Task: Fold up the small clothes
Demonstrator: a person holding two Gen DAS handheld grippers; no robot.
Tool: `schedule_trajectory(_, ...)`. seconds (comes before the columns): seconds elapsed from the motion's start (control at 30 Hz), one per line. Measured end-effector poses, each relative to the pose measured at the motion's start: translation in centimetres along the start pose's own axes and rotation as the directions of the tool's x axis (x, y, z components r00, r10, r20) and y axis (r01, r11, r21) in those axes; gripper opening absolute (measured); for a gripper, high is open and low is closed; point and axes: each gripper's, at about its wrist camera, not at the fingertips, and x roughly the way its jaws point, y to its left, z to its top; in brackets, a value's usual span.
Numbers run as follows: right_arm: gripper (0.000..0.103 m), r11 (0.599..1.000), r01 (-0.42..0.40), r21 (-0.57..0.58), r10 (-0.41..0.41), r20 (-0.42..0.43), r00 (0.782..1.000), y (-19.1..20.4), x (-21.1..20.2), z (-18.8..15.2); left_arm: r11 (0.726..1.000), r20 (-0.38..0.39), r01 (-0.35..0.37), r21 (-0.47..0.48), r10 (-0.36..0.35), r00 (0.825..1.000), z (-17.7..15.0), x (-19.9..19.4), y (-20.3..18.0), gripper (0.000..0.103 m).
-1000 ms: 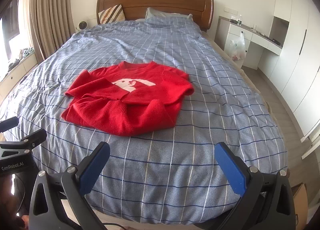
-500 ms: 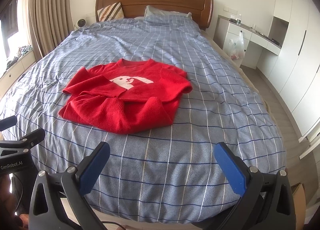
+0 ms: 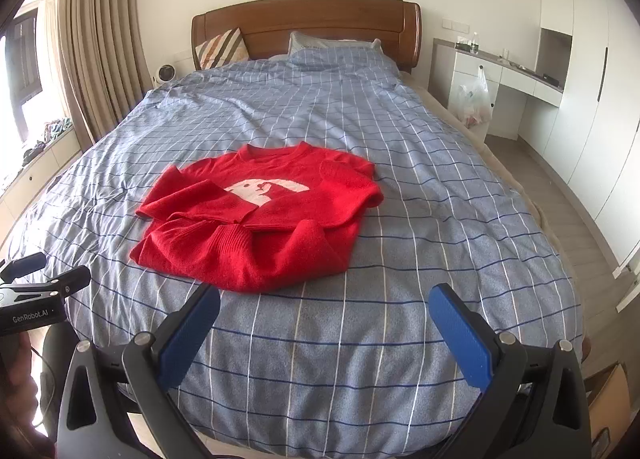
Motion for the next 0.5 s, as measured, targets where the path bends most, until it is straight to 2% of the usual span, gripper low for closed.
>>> schedule_trajectory(0.17,0.103,1.0,-0.013,-0.012,0.013,0.005,1.0,-0.2,0.6,0.7,1.0,0.002,0.009,-0.007,-0.009,1.0,0.1,0.0,0.5,0.103)
schedule_trajectory(0.27,0.103,0.998,-0.059,-0.017,0.06,0.032,0.998,-0.6,1.8,1.1,1.0,-0.004,0.02,-0.006,-0.02,1.0,0.2,0.2,0.5,0.103)
schedule_trajectory(0.37,0.103,0.991,-0.119,-0.054,0.119,-0.009,0.993,-1.3,5.9,1.7,0.999,-0.015,0.035,-0.016,-0.035,0.999,0.1,0.3,0.6,0.103)
schedule_trajectory(0.5,0.103,0.97,-0.236,-0.058,0.228,-0.112,0.967,-2.4,12.4,3.1,0.999,-0.013,0.028,-0.024,-0.028,1.0,0.0,0.1,1.0,0.103)
